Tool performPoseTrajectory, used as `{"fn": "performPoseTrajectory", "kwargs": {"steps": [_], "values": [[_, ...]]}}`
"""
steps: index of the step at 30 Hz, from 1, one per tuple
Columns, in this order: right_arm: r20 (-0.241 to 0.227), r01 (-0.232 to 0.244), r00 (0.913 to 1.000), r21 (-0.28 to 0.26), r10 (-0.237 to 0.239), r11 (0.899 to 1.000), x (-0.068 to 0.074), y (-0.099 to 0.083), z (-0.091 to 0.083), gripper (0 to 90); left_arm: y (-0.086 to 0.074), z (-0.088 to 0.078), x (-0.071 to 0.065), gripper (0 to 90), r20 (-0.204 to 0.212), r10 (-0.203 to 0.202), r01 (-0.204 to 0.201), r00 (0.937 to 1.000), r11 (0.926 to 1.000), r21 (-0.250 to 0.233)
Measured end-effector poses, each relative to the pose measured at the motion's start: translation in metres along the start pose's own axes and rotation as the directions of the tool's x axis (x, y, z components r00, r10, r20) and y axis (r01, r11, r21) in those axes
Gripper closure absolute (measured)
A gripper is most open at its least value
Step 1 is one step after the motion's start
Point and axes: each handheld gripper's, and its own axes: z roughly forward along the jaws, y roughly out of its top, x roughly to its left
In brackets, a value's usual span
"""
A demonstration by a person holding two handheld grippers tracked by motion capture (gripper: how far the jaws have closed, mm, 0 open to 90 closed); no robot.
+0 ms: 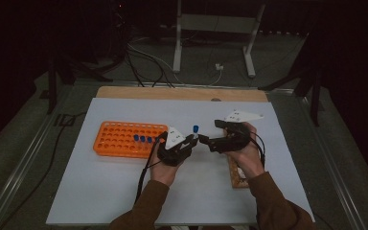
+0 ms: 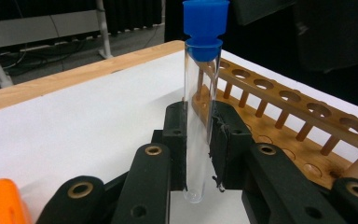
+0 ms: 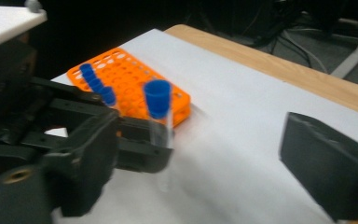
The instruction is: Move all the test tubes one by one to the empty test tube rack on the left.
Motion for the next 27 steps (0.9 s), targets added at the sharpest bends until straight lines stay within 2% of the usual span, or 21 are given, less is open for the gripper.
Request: {"fn": "performPoseTrajectory", "kwargs": {"steps": [2, 7, 15, 27], "values": [[0.013, -0.005, 0.9999, -0.008, 0.005, 1.0, -0.002, -0.001, -0.002, 4.8, 0.001, -0.003, 0.002, 78.4, -0.002, -0.003, 0.003, 1.0, 1.0, -0.005], [0.037, -0.01, 0.9993, -0.021, 0.011, 1.0, -0.01, -0.007, -0.006, 0.9, 0.003, -0.012, 0.009, 78.4, -0.003, -0.019, 0.019, 0.9998, 0.9996, -0.023], [0.054, -0.023, 0.9982, -0.031, 0.025, 0.999, -0.021, -0.019, -0.012, 0.2, 0.005, -0.029, 0.021, 78.4, -0.008, -0.024, 0.024, 0.9997, 0.9991, -0.036], [0.108, -0.054, 0.9927, -0.011, 0.054, 0.999, -0.041, -0.041, -0.026, 0.2, 0.008, -0.049, 0.04, 78.4, -0.023, -0.047, 0.046, 0.9986, 0.9975, -0.053]]}}
